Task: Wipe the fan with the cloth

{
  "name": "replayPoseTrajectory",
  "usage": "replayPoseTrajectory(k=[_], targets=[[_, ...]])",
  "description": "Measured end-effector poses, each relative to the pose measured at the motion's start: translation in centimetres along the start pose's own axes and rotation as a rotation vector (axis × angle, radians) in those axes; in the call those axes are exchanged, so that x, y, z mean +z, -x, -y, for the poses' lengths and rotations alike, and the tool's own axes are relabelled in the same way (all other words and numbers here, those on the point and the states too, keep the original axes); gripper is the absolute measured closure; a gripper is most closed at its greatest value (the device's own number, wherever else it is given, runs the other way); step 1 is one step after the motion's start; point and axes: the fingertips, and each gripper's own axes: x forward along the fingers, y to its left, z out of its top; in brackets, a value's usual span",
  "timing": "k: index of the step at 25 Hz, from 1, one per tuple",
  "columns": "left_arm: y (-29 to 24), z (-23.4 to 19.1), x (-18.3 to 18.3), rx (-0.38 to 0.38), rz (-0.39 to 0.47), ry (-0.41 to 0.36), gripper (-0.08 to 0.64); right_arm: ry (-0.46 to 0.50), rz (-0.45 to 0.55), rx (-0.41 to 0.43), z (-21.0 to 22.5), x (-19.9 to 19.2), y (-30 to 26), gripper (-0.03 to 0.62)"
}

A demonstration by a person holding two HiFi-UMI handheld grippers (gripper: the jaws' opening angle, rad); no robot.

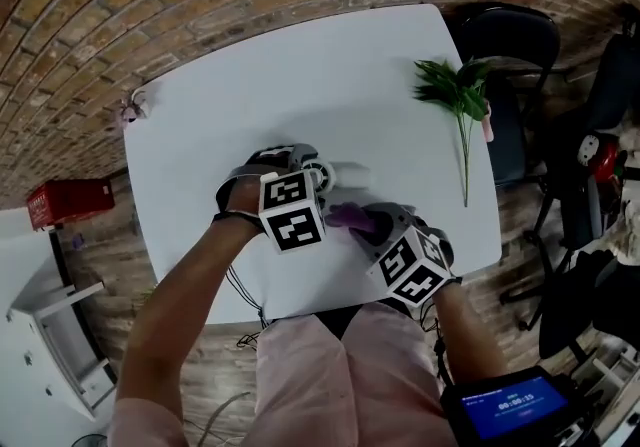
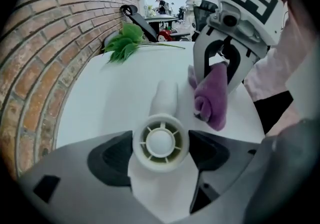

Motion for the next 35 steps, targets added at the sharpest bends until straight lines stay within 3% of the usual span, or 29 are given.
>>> replayPoseTrajectory(k=[7, 16, 35], targets=[[-0.1, 0.1, 0.2, 0.007, 0.016, -0.006, 0.204, -0.101, -0.004, -0.073, 1.1, 1.6, -2.1, 0.509], [0.0, 0.1, 0.0, 0.016, 0.019, -0.016, 0.204, -0.334, -0.051, -0.216, 2.9, 1.4, -2.8, 0.511], [-0.1, 0.1, -0.1, 0.011, 0.009, -0.021, 0.204, -0.398, -0.079, -0.276, 5.6, -2.6, 0.2, 0.511]])
